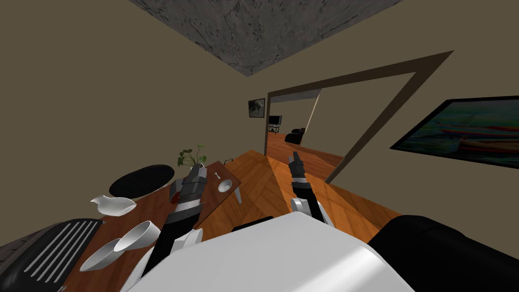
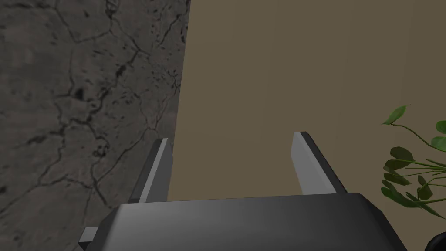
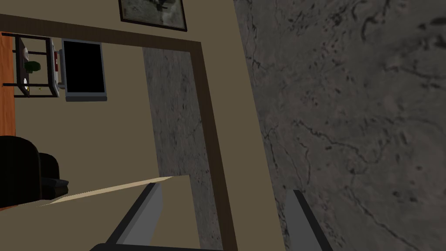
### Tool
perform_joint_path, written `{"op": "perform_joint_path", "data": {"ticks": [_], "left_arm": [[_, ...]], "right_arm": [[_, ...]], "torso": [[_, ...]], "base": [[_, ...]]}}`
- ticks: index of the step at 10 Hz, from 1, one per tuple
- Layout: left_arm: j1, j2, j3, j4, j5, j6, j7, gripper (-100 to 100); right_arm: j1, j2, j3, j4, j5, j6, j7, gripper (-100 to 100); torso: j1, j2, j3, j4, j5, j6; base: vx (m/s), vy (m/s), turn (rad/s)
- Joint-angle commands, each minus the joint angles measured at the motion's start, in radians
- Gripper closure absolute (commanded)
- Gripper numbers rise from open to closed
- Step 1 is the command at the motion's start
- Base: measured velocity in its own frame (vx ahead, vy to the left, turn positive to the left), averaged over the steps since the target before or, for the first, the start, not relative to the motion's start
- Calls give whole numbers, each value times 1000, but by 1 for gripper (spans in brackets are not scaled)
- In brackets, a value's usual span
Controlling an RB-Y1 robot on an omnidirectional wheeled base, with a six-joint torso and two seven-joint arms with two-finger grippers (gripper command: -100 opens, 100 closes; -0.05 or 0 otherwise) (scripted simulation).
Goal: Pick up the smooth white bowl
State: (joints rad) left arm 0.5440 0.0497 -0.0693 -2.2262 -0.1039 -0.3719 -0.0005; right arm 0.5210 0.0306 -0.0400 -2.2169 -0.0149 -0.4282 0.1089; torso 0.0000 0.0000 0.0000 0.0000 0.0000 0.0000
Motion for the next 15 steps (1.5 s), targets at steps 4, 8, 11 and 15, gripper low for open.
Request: {"op": "perform_joint_path", "data": {"ticks": [4,8,11,15], "left_arm": [[-32,66,17,89,11,17,13,-100],[-62,95,34,177,22,31,26,-100],[-96,120,53,270,37,47,44,-100],[-121,136,66,357,47,59,57,-100]], "right_arm": [[0,0,0,0,0,0,0,0],[0,0,0,0,0,0,0,0],[0,0,0,0,0,0,0,0],[0,0,0,0,0,0,0,0]], "torso": [[-5,-1,-1,0,-1,0],[-8,-1,0,0,-2,0],[-6,-1,-1,0,-1,0],[-7,0,0,0,-2,0]], "base": [[10,-68,22],[5,-102,27],[11,-100,35],[-3,-95,26]]}}
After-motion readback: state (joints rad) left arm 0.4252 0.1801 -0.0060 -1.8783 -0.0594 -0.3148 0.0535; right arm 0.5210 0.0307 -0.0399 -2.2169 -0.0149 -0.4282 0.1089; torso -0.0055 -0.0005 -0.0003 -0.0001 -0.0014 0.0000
